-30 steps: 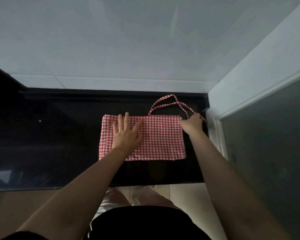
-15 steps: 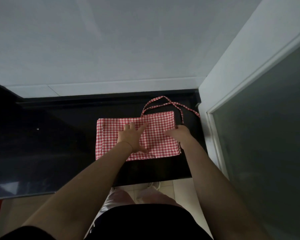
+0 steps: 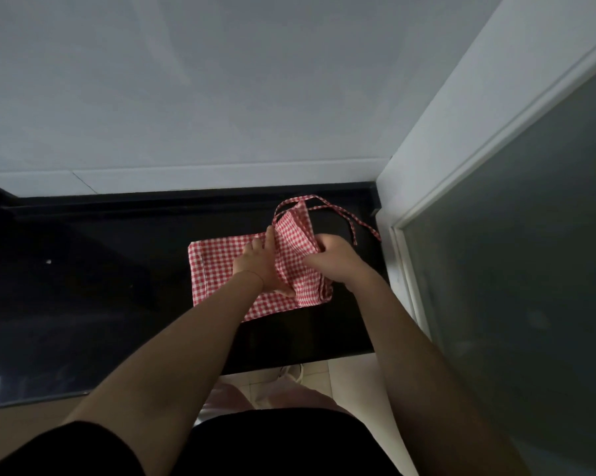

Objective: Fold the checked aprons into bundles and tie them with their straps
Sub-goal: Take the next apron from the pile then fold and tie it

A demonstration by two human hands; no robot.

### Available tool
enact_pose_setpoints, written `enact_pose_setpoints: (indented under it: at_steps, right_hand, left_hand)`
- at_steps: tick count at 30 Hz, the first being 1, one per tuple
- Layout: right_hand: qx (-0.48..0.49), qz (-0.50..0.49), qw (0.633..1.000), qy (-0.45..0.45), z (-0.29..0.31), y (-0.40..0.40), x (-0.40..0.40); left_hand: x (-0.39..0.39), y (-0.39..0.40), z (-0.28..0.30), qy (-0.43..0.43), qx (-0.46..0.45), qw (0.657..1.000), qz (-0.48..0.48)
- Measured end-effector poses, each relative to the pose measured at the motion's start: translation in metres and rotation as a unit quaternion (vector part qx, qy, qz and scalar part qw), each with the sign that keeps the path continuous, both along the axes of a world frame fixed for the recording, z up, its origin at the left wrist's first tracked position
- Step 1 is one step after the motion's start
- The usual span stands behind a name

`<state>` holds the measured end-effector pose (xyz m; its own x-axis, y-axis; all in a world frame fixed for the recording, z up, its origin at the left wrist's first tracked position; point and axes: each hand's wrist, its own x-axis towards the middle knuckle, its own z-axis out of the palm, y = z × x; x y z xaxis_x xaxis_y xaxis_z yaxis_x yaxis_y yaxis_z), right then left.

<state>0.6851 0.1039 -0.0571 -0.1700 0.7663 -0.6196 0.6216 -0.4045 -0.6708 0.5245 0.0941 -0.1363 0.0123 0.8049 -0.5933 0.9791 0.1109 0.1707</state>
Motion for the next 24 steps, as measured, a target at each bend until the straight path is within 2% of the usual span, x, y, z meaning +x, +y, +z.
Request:
enact_pose_setpoints:
  at_steps: [2, 3, 5, 6, 8, 11, 15, 21, 23, 24]
  right_hand:
    - [0.032, -0.025, 0.999, -0.031, 0.003, 0.004, -0.005]
    - [0.051, -0.036, 0.997, -0.054, 0.003, 0.007, -0.004]
    - [0.081, -0.038, 0.991, -0.100, 0.003, 0.011, -0.008]
    - [0.088, -0.035, 0.989, -0.117, 0.002, 0.012, -0.012]
    - [0.081, -0.026, 0.988, -0.129, 0.002, 0.012, -0.026]
    - [0.061, 0.018, 0.992, -0.112, 0.001, 0.003, -0.064]
    - [0.072, 0.084, 0.986, -0.124, -0.012, -0.017, -0.117]
    - [0.069, 0.126, 0.972, -0.188, -0.050, -0.040, -0.165]
    - [0.085, 0.119, 0.970, -0.196, -0.055, -0.045, -0.169]
    - [0.094, 0.116, 0.969, -0.198, -0.057, -0.048, -0.171]
  left_hand:
    - [-0.008, -0.002, 0.005, -0.073, 0.042, 0.996, 0.022]
    - [-0.015, -0.007, 0.007, -0.081, 0.094, 0.992, 0.033]
    - [-0.035, -0.023, 0.010, -0.029, 0.235, 0.967, 0.090]
    - [-0.046, -0.031, 0.011, 0.006, 0.266, 0.954, 0.141]
    - [-0.065, -0.043, 0.011, 0.022, 0.204, 0.949, 0.239]
    - [-0.081, -0.049, 0.008, -0.095, 0.082, 0.952, 0.278]
    - [-0.094, -0.050, 0.004, -0.251, 0.052, 0.926, 0.277]
    - [-0.125, -0.058, -0.004, -0.292, 0.058, 0.926, 0.232]
    - [-0.132, -0.057, -0.007, -0.363, 0.027, 0.880, 0.305]
    - [-0.134, -0.057, -0.008, -0.411, 0.005, 0.838, 0.360]
